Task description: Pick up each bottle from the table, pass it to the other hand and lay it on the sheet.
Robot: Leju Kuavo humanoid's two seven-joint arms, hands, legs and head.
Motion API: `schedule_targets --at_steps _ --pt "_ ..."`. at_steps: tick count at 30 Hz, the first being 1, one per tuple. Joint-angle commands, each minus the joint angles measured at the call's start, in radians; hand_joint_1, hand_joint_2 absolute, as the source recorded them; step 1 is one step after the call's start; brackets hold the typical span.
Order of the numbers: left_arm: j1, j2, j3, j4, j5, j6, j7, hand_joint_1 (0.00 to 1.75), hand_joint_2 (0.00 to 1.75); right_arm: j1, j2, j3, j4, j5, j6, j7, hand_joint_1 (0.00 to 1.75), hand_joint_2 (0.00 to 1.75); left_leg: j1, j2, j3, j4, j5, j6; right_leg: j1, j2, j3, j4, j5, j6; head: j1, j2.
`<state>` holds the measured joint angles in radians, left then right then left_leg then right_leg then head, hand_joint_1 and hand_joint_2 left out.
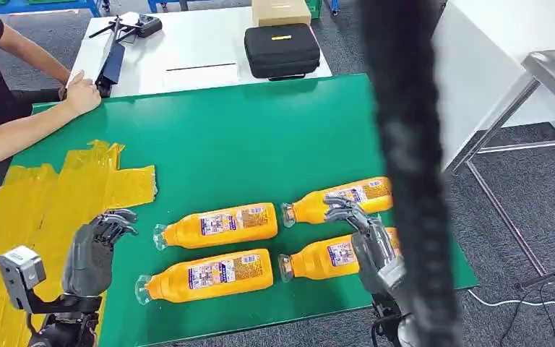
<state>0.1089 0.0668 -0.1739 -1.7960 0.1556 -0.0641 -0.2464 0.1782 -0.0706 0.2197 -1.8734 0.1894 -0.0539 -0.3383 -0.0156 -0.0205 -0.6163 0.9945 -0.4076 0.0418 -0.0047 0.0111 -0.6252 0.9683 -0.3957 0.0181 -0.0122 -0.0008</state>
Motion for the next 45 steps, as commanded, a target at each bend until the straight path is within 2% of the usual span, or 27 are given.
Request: schedule_targets --at_steps 1,2,3,4,7,9,12,16,19,24,33,35,36,45 --pt "0.006 -0.009 0.026 0.025 -0.007 0.007 0.009 0.0 0.0 0.021 -0.094 -0.028 -0.061 0.302 -0.111 0.13 0.0 1.75 0.001 0.001 0.006 0.001 -0.003 -0.003 0.001 -0.001 0.006 0.0 -0.003 0.0 0.0 0.0" --pt "0.009 -0.008 0.028 0.023 -0.007 0.008 0.009 0.0 0.0 0.029 -0.1 -0.034 -0.072 0.299 -0.113 0.128 0.0 1.75 0.0 0.001 0.003 0.0 -0.001 -0.002 0.0 -0.001 0.003 -0.001 -0.001 0.0 0.0 0.0" --pt "0.012 -0.008 0.028 0.022 -0.006 0.008 0.008 0.0 0.0 0.04 -0.107 -0.046 -0.08 0.297 -0.113 0.128 0.0 1.75 0.001 0.002 0.01 0.002 -0.006 -0.005 0.002 -0.001 0.01 0.0 -0.005 0.0 0.0 0.0" --pt "0.012 -0.008 0.028 0.022 -0.006 0.008 0.008 0.0 0.0 0.04 -0.107 -0.046 -0.08 0.297 -0.113 0.128 0.0 1.75 0.001 0.0 0.005 0.0 -0.003 -0.003 0.001 -0.002 0.006 0.0 -0.003 0.0 0.0 0.0" --pt "0.009 -0.008 0.028 0.022 -0.006 0.008 0.008 0.0 0.0 0.038 -0.102 -0.042 -0.08 0.297 -0.113 0.128 0.0 1.75 0.0 0.0 0.004 0.0 -0.002 -0.002 0.0 -0.001 0.004 0.0 -0.002 0.0 0.0 0.0" --pt "0.017 -0.008 0.031 0.021 -0.002 0.01 0.006 0.0 0.0 0.045 -0.15 -0.042 -0.077 0.493 -0.139 0.203 0.0 1.75 0.0 0.001 0.004 0.0 -0.002 -0.002 0.0 0.0 0.004 0.0 -0.002 0.0 0.0 0.0" --pt "0.015 -0.007 0.025 0.025 0.005 0.005 0.004 0.0 0.0 0.068 -0.196 -0.069 -0.096 0.598 -0.098 0.247 0.0 1.75 0.001 0.001 0.006 0.001 -0.004 -0.003 0.001 -0.002 0.007 0.0 -0.003 0.0 0.0 0.0" --pt "-0.007 -0.002 0.008 0.043 0.012 -0.002 0.004 0.0 0.0 0.075 -0.254 -0.074 -0.096 0.662 -0.013 0.262 0.0 1.75 0.0 -0.001 0.005 0.001 -0.003 -0.002 0.001 -0.003 0.005 0.0 -0.003 0.0 0.0 0.0" --pt "-0.002 -0.03 0.001 0.024 0.014 0.006 0.015 0.0 0.0 0.066 -0.289 -0.065 -0.083 0.7 0.046 0.279 0.0 1.75 0.0 0.0 0.004 0.0 -0.003 -0.002 0.0 -0.002 0.005 -0.001 -0.002 0.0 0.0 0.0" --pt "0.002 -0.024 0.002 0.021 0.013 0.009 0.019 0.0 0.0 0.038 -0.326 -0.038 -0.043 0.729 0.09 0.31 0.0 1.75 0.0 0.002 0.006 0.001 -0.004 -0.003 0.0 -0.001 0.007 -0.001 -0.003 0.0 0.0 0.0" --pt "-0.018 -0.012 -0.016 0.042 0.02 0.007 0.022 0.0 0.0 -0.054 -0.324 0.008 0.074 0.774 0.178 0.359 0.0 1.75 0.001 0.004 0.009 0.0 -0.004 -0.004 0.001 0.0 0.009 -0.001 -0.003 0.0 0.0 0.0" --pt "-0.019 -0.011 -0.019 0.043 0.021 0.007 0.022 0.0 0.0 -0.06 -0.321 0.008 0.089 0.776 0.181 0.36 0.0 1.75 0.0 0.001 0.004 -0.001 -0.002 -0.001 0.0 0.0 0.004 -0.002 0.0 0.0 0.0 0.0" --pt "-0.022 -0.009 -0.023 0.046 0.022 0.007 0.023 0.0 0.0 -0.062 -0.321 0.008 0.099 0.775 0.189 0.36 0.0 1.75 0.0 0.003 0.007 0.0 -0.003 -0.002 0.0 0.0 0.007 -0.002 -0.002 0.0 0.0 0.0" --pt "-0.037 -0.011 -0.032 0.058 0.024 0.007 0.025 0.0 0.0 -0.069 -0.319 0.006 0.131 0.783 0.209 0.368 0.0 1.75 0.0 0.001 0.005 -0.001 -0.002 -0.002 0.0 -0.001 0.006 -0.002 -0.001 0.0 0.0 0.0"
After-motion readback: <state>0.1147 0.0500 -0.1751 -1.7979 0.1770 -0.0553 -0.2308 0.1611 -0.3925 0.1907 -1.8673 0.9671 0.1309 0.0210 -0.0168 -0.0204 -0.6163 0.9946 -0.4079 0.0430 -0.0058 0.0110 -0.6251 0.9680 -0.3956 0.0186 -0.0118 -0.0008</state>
